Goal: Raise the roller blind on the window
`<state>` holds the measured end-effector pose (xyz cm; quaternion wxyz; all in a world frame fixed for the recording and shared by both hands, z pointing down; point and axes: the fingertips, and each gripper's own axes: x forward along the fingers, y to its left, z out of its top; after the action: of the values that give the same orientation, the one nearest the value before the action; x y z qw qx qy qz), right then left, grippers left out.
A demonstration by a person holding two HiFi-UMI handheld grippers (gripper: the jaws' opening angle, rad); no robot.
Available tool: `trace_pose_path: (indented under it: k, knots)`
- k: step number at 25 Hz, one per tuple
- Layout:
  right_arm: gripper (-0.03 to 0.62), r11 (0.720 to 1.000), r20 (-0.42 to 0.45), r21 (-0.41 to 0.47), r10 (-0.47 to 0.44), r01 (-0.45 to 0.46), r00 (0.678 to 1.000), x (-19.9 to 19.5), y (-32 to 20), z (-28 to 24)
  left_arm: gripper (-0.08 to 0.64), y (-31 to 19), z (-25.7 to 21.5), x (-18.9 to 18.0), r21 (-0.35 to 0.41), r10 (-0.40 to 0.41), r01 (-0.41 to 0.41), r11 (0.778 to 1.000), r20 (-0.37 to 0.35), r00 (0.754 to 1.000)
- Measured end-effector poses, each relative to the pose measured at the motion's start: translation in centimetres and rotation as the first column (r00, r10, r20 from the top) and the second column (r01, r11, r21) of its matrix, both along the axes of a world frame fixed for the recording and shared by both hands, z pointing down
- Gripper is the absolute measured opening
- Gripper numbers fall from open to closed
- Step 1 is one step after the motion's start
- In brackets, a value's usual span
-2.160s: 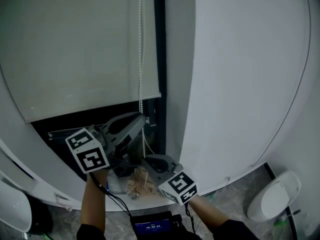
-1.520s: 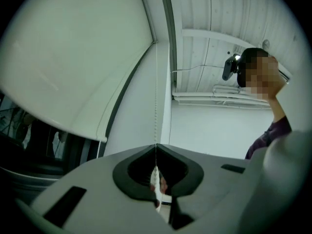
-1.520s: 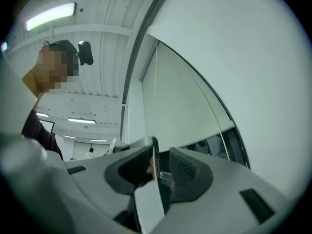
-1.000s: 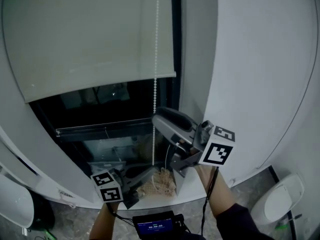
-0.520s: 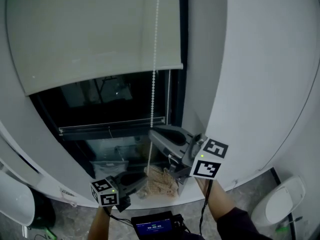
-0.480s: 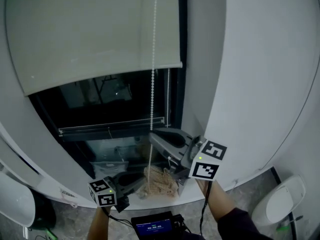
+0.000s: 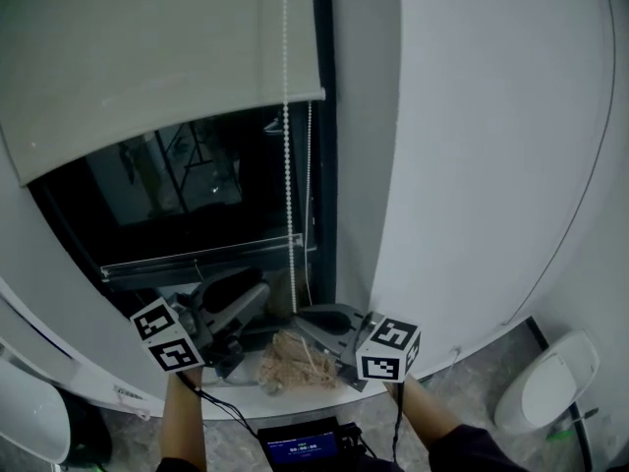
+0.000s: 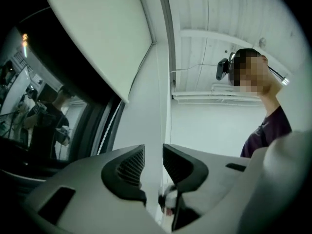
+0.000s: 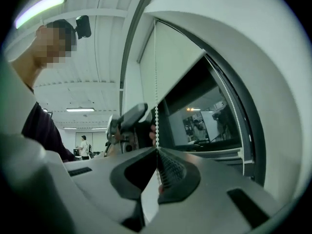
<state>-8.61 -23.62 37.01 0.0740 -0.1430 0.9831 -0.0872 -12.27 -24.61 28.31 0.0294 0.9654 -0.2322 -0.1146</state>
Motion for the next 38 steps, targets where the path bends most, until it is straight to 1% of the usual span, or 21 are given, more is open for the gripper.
trace_pose_path:
  k: [2, 4, 8, 10, 12, 15, 17, 19, 20, 21, 23, 24, 26, 28, 30, 31, 32, 34, 35, 36, 38]
  knots:
    - [0.015, 1.000, -0.013, -0.017, 0.013, -0.013, 1.000, 0.7, 0.3, 1.4, 0.077, -0.1, -2.0, 2.4, 0.037, 0.036, -0.036, 0.999, -0.005, 0.999]
    - [0.015, 0.999, -0.030, -0.033, 0.024, -0.025, 0.999, 1.5, 0.6, 2.4, 0.077, -0.2, -3.8, 4.9, 0.058, 0.074, -0.073, 0.996, -0.008, 0.997]
    - [0.015, 0.996, -0.049, -0.075, 0.045, -0.049, 0.998, 2.8, 1.1, 4.7, 0.077, -0.5, -5.5, 8.1, 0.055, 0.140, -0.136, 0.989, -0.060, 0.988]
    - [0.014, 0.993, -0.051, -0.103, 0.058, -0.063, 0.997, 3.5, 1.3, 6.2, 0.074, -0.4, -5.4, 9.0, 0.053, 0.160, -0.157, 0.986, -0.069, 0.985]
    - [0.013, 0.988, -0.056, -0.129, 0.076, -0.083, 0.996, 4.6, 1.4, 7.4, 0.026, -0.2, -4.7, 9.8, 0.050, 0.171, -0.168, 0.985, -0.061, 0.983]
    - [0.012, 0.982, -0.104, -0.141, 0.109, -0.123, 0.989, 6.3, 1.4, 9.5, 0.018, -0.1, -2.6, 10.8, 0.032, 0.173, -0.171, 0.985, -0.045, 0.984]
    - [0.012, 0.979, -0.170, -0.149, 0.116, -0.141, 0.979, 7.1, 1.6, 11.7, 0.017, 0.1, -0.7, 10.9, 0.006, 0.175, -0.175, 0.985, -0.045, 0.984]
    - [0.013, 0.979, -0.262, -0.151, 0.097, -0.140, 0.960, 7.6, 2.1, 14.1, 0.017, 0.3, 0.4, 10.2, -0.025, 0.173, -0.176, 0.984, -0.090, 0.981]
    - [0.014, 0.979, -0.289, -0.155, 0.080, -0.129, 0.954, 7.9, 2.5, 14.9, 0.017, 0.4, 0.6, 9.5, -0.035, 0.168, -0.173, 0.984, -0.116, 0.979]
    - [0.014, 0.980, -0.287, -0.163, 0.061, -0.112, 0.956, 8.1, 2.8, 15.0, 0.017, 0.6, 0.7, 8.8, -0.038, 0.159, -0.165, 0.986, -0.127, 0.979]
    - [0.021, 0.982, -0.223, -0.171, 0.035, -0.075, 0.974, 8.3, 2.9, 13.1, 0.017, 0.9, 1.2, 7.5, -0.031, 0.131, -0.135, 0.990, -0.098, 0.987]
    - [0.030, 0.985, -0.188, -0.159, 0.032, -0.063, 0.982, 8.3, 2.6, 11.4, 0.017, 1.1, 1.8, 6.8, -0.032, 0.116, -0.119, 0.992, -0.080, 0.990]
    - [0.038, 0.992, -0.121, -0.111, 0.040, -0.053, 0.992, 8.0, 1.8, 7.2, 0.017, 1.4, 3.4, 5.5, -0.053, 0.089, -0.093, 0.994, -0.073, 0.993]
    - [0.041, 0.997, -0.071, -0.044, 0.056, -0.059, 0.996, 7.2, 1.0, 2.6, 0.017, 1.6, 5.5, 3.8, -0.084, 0.060, -0.067, 0.994, -0.077, 0.995]
    - [0.041, 0.997, -0.056, 0.044, 0.064, -0.061, 0.996, 5.8, 0.3, -1.7, 0.017, 2.0, 7.6, 2.4, -0.111, 0.031, -0.038, 0.993, -0.063, 0.998]
    - [0.049, 0.996, -0.038, 0.079, 0.053, -0.050, 0.998, 5.1, 0.0, -3.9, 0.017, 2.2, 8.5, 1.9, -0.121, 0.016, -0.022, 0.992, -0.050, 0.999]
    - [0.062, 0.995, -0.001, 0.100, 0.031, -0.031, 1.000, 4.4, -0.1, -6.3, 0.017, 2.5, 9.4, 1.6, -0.130, 0.000, -0.005, 0.992, -0.034, 0.999]
    - [0.085, 0.993, 0.105, 0.115, -0.018, 0.006, 0.994, 3.2, -0.1, -11.1, 0.017, 3.1, 11.2, 1.2, -0.152, -0.028, 0.027, 0.988, -0.004, 1.000]
    - [0.086, 0.992, 0.153, 0.124, -0.034, 0.015, 0.988, 2.6, -0.1, -13.3, 0.017, 3.4, 12.2, 1.0, -0.168, -0.038, 0.038, 0.985, 0.005, 0.999]
    - [0.086, 0.991, 0.188, 0.136, -0.042, 0.017, 0.981, 1.9, 0.0, -15.1, 0.017, 3.7, 13.2, 0.8, -0.185, -0.044, 0.045, 0.982, 0.010, 0.999]
    - [0.087, 0.987, 0.225, 0.158, -0.058, 0.022, 0.973, 0.2, 0.0, -17.6, 0.017, 4.2, 15.1, 0.4, -0.209, -0.047, 0.051, 0.977, 0.025, 0.999]
